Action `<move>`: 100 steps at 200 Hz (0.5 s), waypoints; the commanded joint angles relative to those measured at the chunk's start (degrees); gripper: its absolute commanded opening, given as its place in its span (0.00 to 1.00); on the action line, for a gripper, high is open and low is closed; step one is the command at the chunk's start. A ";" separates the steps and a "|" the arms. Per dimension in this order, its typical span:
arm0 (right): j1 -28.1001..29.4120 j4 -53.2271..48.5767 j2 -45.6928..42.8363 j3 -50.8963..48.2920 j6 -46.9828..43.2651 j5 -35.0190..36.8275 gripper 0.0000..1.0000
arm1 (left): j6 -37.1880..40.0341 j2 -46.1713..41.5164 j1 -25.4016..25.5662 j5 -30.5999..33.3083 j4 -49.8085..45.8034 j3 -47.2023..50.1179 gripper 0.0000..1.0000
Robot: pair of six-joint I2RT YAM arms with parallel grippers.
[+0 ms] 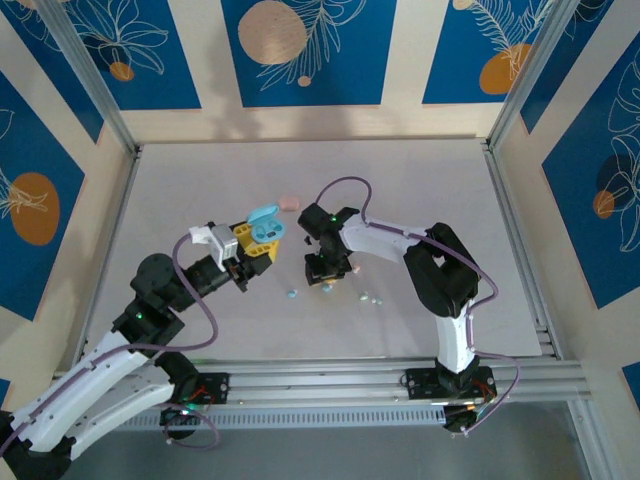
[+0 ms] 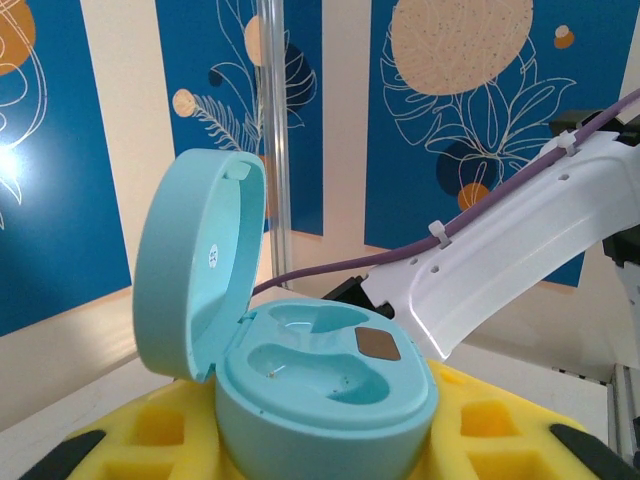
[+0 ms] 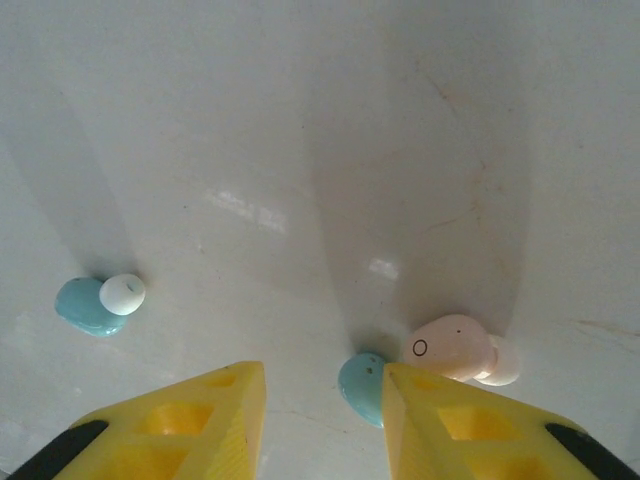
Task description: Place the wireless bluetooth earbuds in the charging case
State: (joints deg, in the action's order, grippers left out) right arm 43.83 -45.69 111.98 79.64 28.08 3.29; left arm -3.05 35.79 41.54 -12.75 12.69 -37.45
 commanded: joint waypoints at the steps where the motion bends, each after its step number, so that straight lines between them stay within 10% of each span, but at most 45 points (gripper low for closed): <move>1: -0.80 -0.99 0.86 -0.71 0.18 0.75 0.37 | -0.71 -0.20 -0.05 0.63 0.93 -1.94 0.26; 100: 0.03 0.00 0.71 -1.16 -0.30 -1.93 0.37 | -0.99 0.60 -0.04 0.17 1.11 -2.43 0.26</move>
State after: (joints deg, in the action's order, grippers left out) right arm 43.51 -45.43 112.01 79.26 28.01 2.76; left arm -3.07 36.60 41.54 -12.78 12.60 -37.45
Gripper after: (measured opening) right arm 0.369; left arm 0.344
